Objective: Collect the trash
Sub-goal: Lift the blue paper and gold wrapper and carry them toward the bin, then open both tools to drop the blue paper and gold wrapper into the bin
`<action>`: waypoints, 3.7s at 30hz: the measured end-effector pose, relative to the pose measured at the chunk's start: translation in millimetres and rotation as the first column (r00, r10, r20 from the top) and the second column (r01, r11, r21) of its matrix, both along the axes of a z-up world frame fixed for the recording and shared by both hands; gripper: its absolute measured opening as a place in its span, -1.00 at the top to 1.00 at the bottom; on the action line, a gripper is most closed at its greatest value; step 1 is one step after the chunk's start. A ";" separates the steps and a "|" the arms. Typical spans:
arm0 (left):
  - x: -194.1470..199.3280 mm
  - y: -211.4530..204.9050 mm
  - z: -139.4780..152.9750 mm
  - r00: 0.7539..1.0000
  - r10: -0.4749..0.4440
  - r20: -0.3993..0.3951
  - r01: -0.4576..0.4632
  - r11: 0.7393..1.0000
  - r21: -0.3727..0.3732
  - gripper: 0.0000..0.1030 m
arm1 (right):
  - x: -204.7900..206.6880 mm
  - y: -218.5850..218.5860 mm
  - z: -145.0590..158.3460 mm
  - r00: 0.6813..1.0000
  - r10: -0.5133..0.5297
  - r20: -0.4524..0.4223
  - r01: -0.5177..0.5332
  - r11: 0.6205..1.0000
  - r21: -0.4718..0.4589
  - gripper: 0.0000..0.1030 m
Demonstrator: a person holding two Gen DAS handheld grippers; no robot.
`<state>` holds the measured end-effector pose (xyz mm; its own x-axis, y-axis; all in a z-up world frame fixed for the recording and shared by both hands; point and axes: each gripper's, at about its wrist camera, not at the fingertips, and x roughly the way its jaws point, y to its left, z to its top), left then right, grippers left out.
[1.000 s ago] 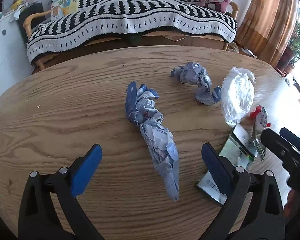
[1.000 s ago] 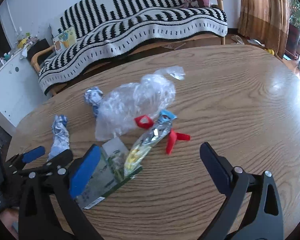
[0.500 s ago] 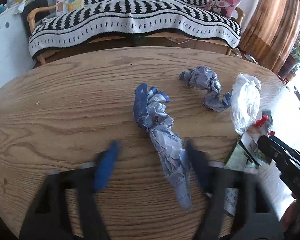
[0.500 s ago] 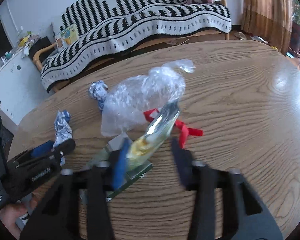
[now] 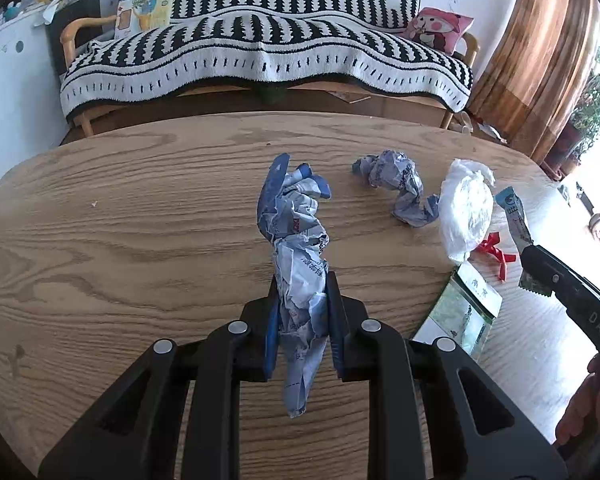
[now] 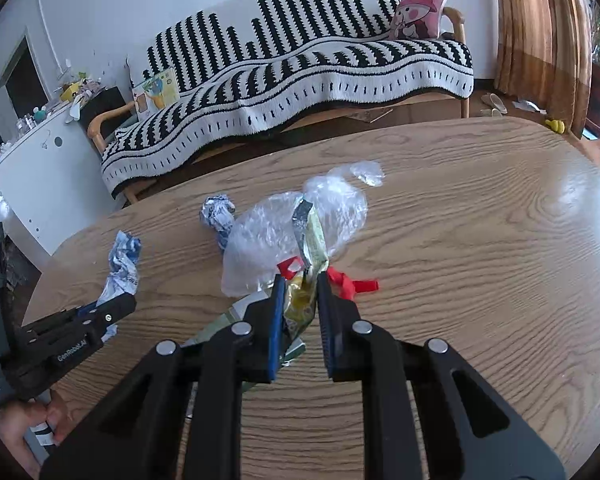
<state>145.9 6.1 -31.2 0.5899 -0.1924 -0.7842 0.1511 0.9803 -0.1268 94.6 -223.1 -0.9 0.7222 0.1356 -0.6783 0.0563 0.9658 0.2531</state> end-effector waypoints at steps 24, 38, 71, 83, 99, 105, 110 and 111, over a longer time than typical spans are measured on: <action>0.3 3.1 -4.0 1.000 -0.002 -0.006 0.002 1.000 0.004 0.61 | -5.1 -20.2 1.3 0.999 -0.045 0.001 0.045 0.999 -0.010 0.68; -1.5 1.4 -2.8 1.000 -0.002 -0.005 0.002 1.000 0.002 0.61 | -5.5 -20.3 1.3 0.999 -0.043 -0.002 0.043 0.999 -0.008 0.68; -56.9 -39.7 36.3 0.993 -0.082 0.080 0.087 0.994 -0.065 0.61 | -76.2 -33.3 22.1 0.999 -0.028 0.030 0.029 0.999 -0.033 0.68; -181.0 -192.7 53.8 0.906 -0.419 0.062 0.423 0.902 -0.087 0.61 | -294.2 -189.8 40.2 0.959 -0.279 0.043 0.282 0.949 -0.137 0.68; -358.2 -395.5 -95.2 0.636 -0.703 -0.320 0.693 0.702 -0.164 0.61 | -481.6 -316.9 -105.7 0.861 -0.445 -0.247 0.489 0.858 0.158 0.68; -367.4 -405.1 -120.2 0.615 -0.703 -0.356 0.714 0.688 -0.126 0.61 | -509.0 -331.3 -146.6 0.826 -0.445 -0.346 0.538 0.806 0.247 0.68; -361.9 -407.8 -127.5 0.618 -0.693 -0.371 0.703 0.698 -0.134 0.61 | -507.6 -335.0 -146.3 0.828 -0.439 -0.348 0.535 0.805 0.256 0.68; -360.3 -407.7 -125.5 0.616 -0.697 -0.368 0.707 0.695 -0.134 0.61 | -498.1 -335.7 -142.3 0.828 -0.439 -0.349 0.535 0.804 0.258 0.68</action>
